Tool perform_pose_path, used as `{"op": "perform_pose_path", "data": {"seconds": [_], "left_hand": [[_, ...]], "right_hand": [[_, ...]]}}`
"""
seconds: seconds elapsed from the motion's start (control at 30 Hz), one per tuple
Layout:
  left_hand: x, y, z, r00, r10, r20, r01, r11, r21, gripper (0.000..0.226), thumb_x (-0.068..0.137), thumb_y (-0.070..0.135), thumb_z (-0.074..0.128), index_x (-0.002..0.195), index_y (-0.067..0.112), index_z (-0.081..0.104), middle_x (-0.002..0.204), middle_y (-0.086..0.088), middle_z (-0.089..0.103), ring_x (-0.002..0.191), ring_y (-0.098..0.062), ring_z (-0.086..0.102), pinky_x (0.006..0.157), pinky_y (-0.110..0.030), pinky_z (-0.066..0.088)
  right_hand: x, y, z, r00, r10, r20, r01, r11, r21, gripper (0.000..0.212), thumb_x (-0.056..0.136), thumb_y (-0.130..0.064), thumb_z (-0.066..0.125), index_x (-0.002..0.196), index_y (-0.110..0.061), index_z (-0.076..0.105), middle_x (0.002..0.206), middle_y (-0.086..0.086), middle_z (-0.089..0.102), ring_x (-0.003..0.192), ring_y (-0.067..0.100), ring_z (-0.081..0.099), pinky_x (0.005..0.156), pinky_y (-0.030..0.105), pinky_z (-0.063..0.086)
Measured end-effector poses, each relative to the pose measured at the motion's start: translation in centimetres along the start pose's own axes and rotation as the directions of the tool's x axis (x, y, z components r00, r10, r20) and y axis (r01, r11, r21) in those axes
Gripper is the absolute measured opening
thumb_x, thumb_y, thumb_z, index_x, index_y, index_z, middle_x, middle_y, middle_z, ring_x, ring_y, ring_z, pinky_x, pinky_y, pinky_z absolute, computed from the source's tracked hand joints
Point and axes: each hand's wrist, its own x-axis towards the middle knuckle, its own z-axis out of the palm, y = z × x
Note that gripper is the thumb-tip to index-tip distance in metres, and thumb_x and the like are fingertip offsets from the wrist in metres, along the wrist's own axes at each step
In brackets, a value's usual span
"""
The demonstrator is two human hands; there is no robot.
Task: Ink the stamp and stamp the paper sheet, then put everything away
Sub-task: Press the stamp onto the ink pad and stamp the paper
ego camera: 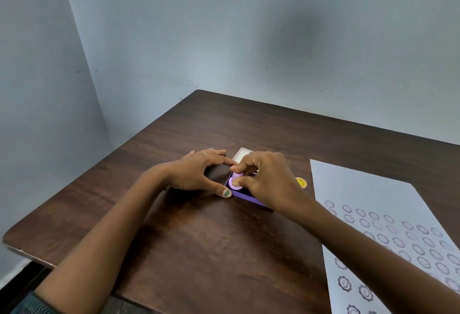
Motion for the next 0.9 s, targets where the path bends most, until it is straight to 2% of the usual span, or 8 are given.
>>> {"op": "perform_pose_path", "data": {"seconds": [0.2, 0.37, 0.43, 0.53, 0.63, 0.8, 0.87, 0.9], "left_hand": [[-0.1, -0.1, 0.0, 1.0, -0.002, -0.004, 0.002, 1.0, -0.013, 0.068, 0.074, 0.047, 0.073, 0.133, 0.049, 0.04, 0.158, 0.008, 0.017, 0.144, -0.009, 0.005, 0.118, -0.041, 0.003], [-0.1, -0.1, 0.1, 1.0, -0.004, -0.004, 0.004, 1.0, -0.02, 0.068, 0.074, 0.047, 0.073, 0.132, 0.051, 0.039, 0.158, 0.008, 0.017, 0.144, -0.009, 0.005, 0.118, -0.044, 0.002], [0.0, -0.1, 0.1, 1.0, -0.004, -0.005, 0.003, 1.0, -0.023, 0.068, 0.074, 0.047, 0.073, 0.132, 0.051, 0.039, 0.158, 0.008, 0.017, 0.143, -0.008, 0.006, 0.118, -0.044, 0.002], [0.0, -0.2, 0.2, 1.0, -0.002, -0.003, 0.002, 1.0, -0.019, 0.068, 0.073, 0.047, 0.073, 0.132, 0.052, 0.039, 0.158, 0.008, 0.017, 0.143, -0.007, 0.006, 0.118, -0.044, 0.002], [0.0, -0.1, 0.1, 1.0, 0.003, -0.007, -0.003, 1.0, -0.024, 0.066, 0.074, 0.046, 0.073, 0.13, 0.053, 0.039, 0.158, 0.008, 0.017, 0.143, -0.007, 0.007, 0.118, -0.043, 0.002], [0.0, -0.2, 0.3, 1.0, 0.004, -0.004, -0.004, 1.0, -0.019, 0.065, 0.074, 0.046, 0.073, 0.129, 0.054, 0.038, 0.158, 0.009, 0.016, 0.144, -0.01, 0.005, 0.118, -0.043, 0.003], [-0.1, -0.2, 0.3, 1.0, 0.004, 0.003, -0.004, 1.0, -0.023, 0.064, 0.074, 0.047, 0.072, 0.126, 0.058, 0.037, 0.158, 0.01, 0.016, 0.144, -0.01, 0.004, 0.117, -0.041, 0.002], [-0.2, -0.1, 0.3, 1.0, 0.006, 0.005, -0.005, 1.0, -0.031, 0.063, 0.073, 0.048, 0.072, 0.124, 0.059, 0.037, 0.158, 0.011, 0.016, 0.144, -0.008, 0.004, 0.117, -0.04, 0.002]], "right_hand": [[-0.2, -0.4, 0.4, 0.998, -0.007, -0.069, 0.002, 0.998, -0.07, 0.017, 0.066, -0.01, 0.077, 0.083, -0.007, 0.073, 0.084, 0.009, 0.075, 0.073, 0.018, 0.062, 0.062, 0.016, 0.035], [-0.3, -0.3, 0.2, 0.999, -0.019, -0.032, 0.017, 0.998, -0.055, 0.019, 0.069, -0.011, 0.076, 0.088, -0.009, 0.073, 0.087, 0.008, 0.075, 0.075, 0.017, 0.065, 0.073, 0.031, 0.051], [-0.4, -0.1, 0.4, 0.998, -0.012, -0.055, 0.01, 0.999, -0.039, 0.018, 0.068, -0.01, 0.076, 0.087, -0.009, 0.073, 0.087, 0.008, 0.075, 0.075, 0.017, 0.065, 0.073, 0.031, 0.051], [-0.8, 0.0, 0.9, 0.991, -0.025, -0.133, 0.019, 0.999, -0.041, 0.014, 0.068, -0.01, 0.075, 0.083, -0.01, 0.074, 0.087, 0.006, 0.075, 0.073, 0.012, 0.063, 0.068, 0.022, 0.044], [-0.9, 0.0, 1.2, 0.984, -0.041, -0.176, 0.03, 0.998, -0.06, 0.013, 0.068, -0.01, 0.075, 0.081, -0.009, 0.073, 0.086, 0.006, 0.075, 0.076, 0.017, 0.065, 0.066, 0.02, 0.04], [-0.8, 0.1, 1.2, 0.988, -0.043, -0.146, 0.038, 0.999, -0.036, 0.015, 0.068, -0.007, 0.073, 0.083, -0.008, 0.073, 0.087, 0.008, 0.075, 0.077, 0.021, 0.066, 0.071, 0.029, 0.05], [-0.8, 0.2, 1.0, 0.992, -0.027, -0.123, 0.025, 1.0, -0.014, 0.016, 0.068, -0.008, 0.074, 0.084, -0.009, 0.073, 0.087, 0.007, 0.075, 0.074, 0.016, 0.066, 0.072, 0.028, 0.051], [-0.7, 0.3, 0.8, 0.995, -0.007, -0.103, 0.008, 1.0, 0.004, 0.017, 0.067, -0.009, 0.076, 0.084, -0.011, 0.074, 0.084, 0.006, 0.075, 0.068, 0.009, 0.064, 0.07, 0.023, 0.051]]}}
